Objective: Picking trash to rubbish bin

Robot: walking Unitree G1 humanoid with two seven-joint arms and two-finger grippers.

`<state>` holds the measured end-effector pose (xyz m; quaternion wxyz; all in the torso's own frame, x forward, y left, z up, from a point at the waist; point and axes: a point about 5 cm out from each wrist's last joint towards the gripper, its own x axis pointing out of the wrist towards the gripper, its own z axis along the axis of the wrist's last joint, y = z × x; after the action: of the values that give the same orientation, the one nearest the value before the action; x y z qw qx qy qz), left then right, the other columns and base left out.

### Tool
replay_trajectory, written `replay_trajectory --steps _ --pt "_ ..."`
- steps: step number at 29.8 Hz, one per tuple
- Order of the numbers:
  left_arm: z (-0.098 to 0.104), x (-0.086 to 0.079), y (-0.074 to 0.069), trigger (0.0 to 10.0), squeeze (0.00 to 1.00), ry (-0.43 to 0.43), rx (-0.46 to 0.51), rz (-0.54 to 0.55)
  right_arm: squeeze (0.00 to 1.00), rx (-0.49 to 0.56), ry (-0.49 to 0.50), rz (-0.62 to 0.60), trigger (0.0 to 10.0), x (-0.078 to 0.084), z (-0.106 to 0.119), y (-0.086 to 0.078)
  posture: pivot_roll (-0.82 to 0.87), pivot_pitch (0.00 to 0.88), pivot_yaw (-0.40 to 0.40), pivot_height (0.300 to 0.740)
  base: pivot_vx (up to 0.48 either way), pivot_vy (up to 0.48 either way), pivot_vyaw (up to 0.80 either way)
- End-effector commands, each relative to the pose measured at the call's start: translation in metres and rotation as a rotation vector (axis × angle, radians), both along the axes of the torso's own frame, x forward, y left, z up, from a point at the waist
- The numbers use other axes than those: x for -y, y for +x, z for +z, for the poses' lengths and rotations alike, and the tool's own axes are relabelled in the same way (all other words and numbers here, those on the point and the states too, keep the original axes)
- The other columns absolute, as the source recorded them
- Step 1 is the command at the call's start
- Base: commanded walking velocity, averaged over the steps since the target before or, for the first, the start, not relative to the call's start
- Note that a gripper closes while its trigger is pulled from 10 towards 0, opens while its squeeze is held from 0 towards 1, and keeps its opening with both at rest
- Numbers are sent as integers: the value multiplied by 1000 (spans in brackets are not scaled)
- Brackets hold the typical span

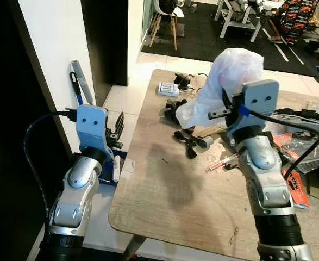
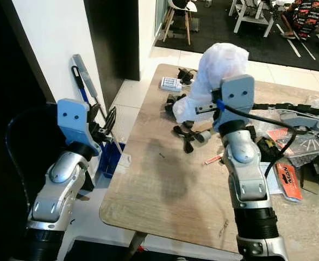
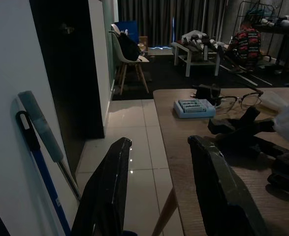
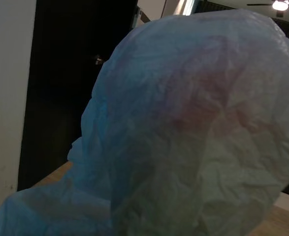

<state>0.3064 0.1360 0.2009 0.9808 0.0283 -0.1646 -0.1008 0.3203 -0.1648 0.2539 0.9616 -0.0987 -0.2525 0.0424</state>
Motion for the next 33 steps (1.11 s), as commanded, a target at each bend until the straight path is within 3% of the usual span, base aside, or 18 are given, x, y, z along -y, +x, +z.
replay_trajectory --steps 1,10,33 --pt "0 2 -3 10000 0 -8 -2 -13 0 14 3 -2 10000 0 -1 -4 -41 128 -54 740 0 0 0" --pt "0 5 -4 10000 0 -8 0 -28 0 6 1 4 10000 -2 -4 -4 -40 128 -57 740 0 0 0" --pt "0 8 -5 10000 0 11 -3 -46 0 -2 0 7 10000 -3 -7 -4 -39 134 -54 740 -265 0 0"
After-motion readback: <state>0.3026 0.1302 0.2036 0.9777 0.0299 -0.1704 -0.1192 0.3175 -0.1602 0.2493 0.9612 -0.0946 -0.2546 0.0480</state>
